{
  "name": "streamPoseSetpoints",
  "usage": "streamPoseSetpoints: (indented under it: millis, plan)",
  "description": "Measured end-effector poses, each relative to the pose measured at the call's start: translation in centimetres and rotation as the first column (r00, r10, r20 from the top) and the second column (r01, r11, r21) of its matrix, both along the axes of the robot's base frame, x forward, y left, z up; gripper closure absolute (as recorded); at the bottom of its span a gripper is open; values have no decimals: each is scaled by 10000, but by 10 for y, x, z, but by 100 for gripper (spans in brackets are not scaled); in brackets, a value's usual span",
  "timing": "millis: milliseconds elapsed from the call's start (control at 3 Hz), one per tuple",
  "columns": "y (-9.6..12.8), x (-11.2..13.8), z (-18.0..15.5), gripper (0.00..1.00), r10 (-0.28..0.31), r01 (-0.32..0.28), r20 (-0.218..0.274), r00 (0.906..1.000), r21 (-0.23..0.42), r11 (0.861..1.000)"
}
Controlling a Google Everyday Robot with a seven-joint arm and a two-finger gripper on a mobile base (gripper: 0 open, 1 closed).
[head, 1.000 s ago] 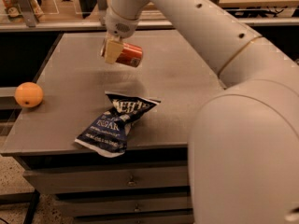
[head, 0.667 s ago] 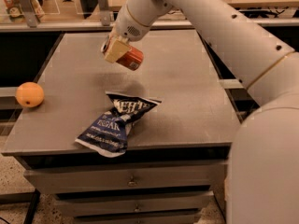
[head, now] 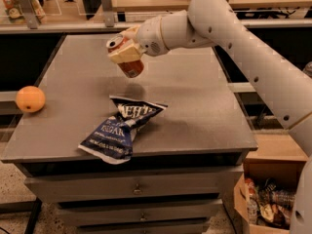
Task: Place coke can upright
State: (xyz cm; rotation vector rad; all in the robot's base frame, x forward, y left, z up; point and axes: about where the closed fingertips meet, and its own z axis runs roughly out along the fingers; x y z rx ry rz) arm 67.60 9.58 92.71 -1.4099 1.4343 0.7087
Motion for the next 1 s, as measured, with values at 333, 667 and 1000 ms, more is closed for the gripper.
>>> streamPoseSetpoints:
  millis: [333, 667, 1000]
  plan:
    - [-4, 0, 9, 100, 105, -97, -39, 9999, 1645, 9863]
    - [-4, 2, 14, 100, 405, -343, -236, 9989, 2188, 9752]
    - [-4, 4, 8, 84, 577, -424, -763, 9954, 1895, 9810]
